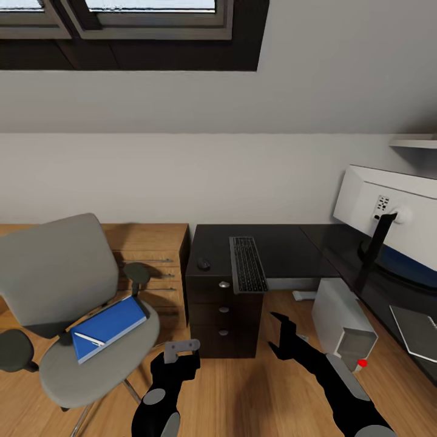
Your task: In the bedroom, organize the workspace by keeping the computer under the desk, ensuring the monitor is on the desk, placing the keyboard on the desk next to the monitor, placing the mouse on the desk next to the keyboard, moving the folder from the swivel chair onto the desk next to the mouse, stacking the notebook on top of the folder with the pen on top of the notebook, and positioning the swivel chair next to the desk.
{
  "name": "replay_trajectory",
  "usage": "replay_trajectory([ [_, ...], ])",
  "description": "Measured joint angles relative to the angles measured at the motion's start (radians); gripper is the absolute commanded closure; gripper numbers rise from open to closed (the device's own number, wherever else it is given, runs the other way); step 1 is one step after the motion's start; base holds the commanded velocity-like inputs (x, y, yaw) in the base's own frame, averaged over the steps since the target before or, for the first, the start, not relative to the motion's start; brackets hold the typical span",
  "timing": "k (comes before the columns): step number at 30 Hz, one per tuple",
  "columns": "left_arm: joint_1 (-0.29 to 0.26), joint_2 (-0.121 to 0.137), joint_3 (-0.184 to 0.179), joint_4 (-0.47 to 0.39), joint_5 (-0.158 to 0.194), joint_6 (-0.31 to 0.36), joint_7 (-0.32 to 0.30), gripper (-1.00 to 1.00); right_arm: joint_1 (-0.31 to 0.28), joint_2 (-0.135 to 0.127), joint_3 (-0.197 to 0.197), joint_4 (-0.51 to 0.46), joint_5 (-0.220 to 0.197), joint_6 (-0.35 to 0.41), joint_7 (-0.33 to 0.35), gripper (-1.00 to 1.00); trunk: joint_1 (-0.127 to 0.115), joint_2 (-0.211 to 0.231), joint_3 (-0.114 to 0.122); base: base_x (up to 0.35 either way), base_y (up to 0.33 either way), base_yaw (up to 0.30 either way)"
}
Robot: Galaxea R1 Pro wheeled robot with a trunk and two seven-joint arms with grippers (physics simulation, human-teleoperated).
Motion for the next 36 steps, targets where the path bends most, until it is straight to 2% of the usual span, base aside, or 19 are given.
replay_trajectory([
  [6,0.000,0.000,0.000,0.000,0.000,0.000,0.001,-1.00,0.000,-0.002,-0.003,0.000,0.005,-0.021,0.000,-1.00,-0.023,0.042,0.019,0.000,0.000,0.000],
  [8,0.000,0.000,0.000,0.000,0.000,0.000,0.001,-1.00,0.000,-0.003,-0.003,0.000,0.014,-0.050,0.000,-1.00,-0.031,0.056,0.025,0.000,0.000,0.000],
  [13,0.000,0.000,0.000,0.000,0.000,0.000,0.001,-1.00,0.000,-0.004,-0.004,0.000,0.069,-0.141,-0.001,-1.00,-0.050,0.091,0.041,0.000,0.000,0.000],
  [14,0.000,0.000,0.000,0.000,0.000,0.000,0.002,-1.00,-0.001,-0.004,-0.002,-0.003,0.199,-0.275,-0.002,-1.00,-0.054,0.098,0.044,0.000,0.000,0.000],
  [15,0.000,0.000,0.000,0.000,0.000,0.000,0.002,-1.00,-0.001,-0.002,-0.002,-0.005,0.274,-0.336,-0.003,-1.00,-0.058,0.105,0.047,0.000,0.000,0.000],
  [17,0.000,0.000,0.000,0.000,0.000,0.000,0.002,-1.00,-0.002,-0.001,-0.002,-0.007,0.348,-0.390,-0.003,-1.00,-0.065,0.119,0.053,0.000,0.000,0.000],
  [18,0.000,0.000,0.000,0.000,0.000,0.000,0.002,-1.00,-0.002,-0.001,-0.003,-0.008,0.425,-0.429,-0.005,-1.00,-0.069,0.126,0.056,0.000,0.000,0.000],
  [19,0.000,0.000,0.000,0.000,0.000,0.000,0.002,-1.00,-0.003,-0.001,-0.004,-0.009,0.463,-0.444,-0.009,-1.00,-0.073,0.133,0.060,0.000,0.000,0.000],
  [20,0.000,0.000,0.000,0.000,0.000,0.000,0.002,-1.00,-0.004,-0.003,-0.004,-0.010,0.528,-0.462,-0.023,-1.00,-0.077,0.140,0.063,0.000,0.000,0.000],
  [21,0.000,0.000,0.000,0.000,0.000,0.000,0.002,-1.00,-0.005,-0.006,-0.004,-0.012,0.560,-0.468,-0.035,-1.00,-0.081,0.147,0.066,0.000,0.000,0.000],
  [23,0.000,0.000,0.000,0.000,-0.001,0.000,0.002,-1.00,-0.008,-0.021,-0.003,-0.038,0.664,-0.452,-0.115,-1.00,-0.088,0.161,0.072,0.000,0.000,0.000],
  [27,0.000,0.000,0.000,0.000,-0.001,0.000,0.002,-1.00,-0.011,-0.032,-0.001,-0.096,0.756,-0.363,-0.239,-1.00,-0.104,0.189,0.085,0.000,0.000,0.000],
  [28,0.000,0.000,0.000,0.000,-0.001,0.000,0.002,-1.00,-0.011,-0.034,-0.001,-0.133,0.801,-0.297,-0.305,-1.00,-0.107,0.196,0.088,0.000,0.000,0.000],
  [29,0.000,0.000,0.000,0.000,-0.001,0.000,0.002,-1.00,-0.011,-0.035,-0.001,-0.154,0.822,-0.262,-0.336,-1.00,-0.111,0.203,0.091,0.000,0.000,0.000],
  [34,0.000,0.000,0.000,0.000,-0.001,0.000,0.002,-1.00,-0.012,-0.034,-0.008,-0.274,0.885,-0.130,-0.436,-1.00,-0.127,0.231,0.104,0.000,0.000,0.000],
  [36,0.000,0.000,0.000,0.000,-0.001,0.000,0.002,-1.00,-0.011,-0.033,-0.008,-0.315,0.893,-0.111,-0.451,-1.00,-0.127,0.231,0.104,0.000,0.000,0.000],
])
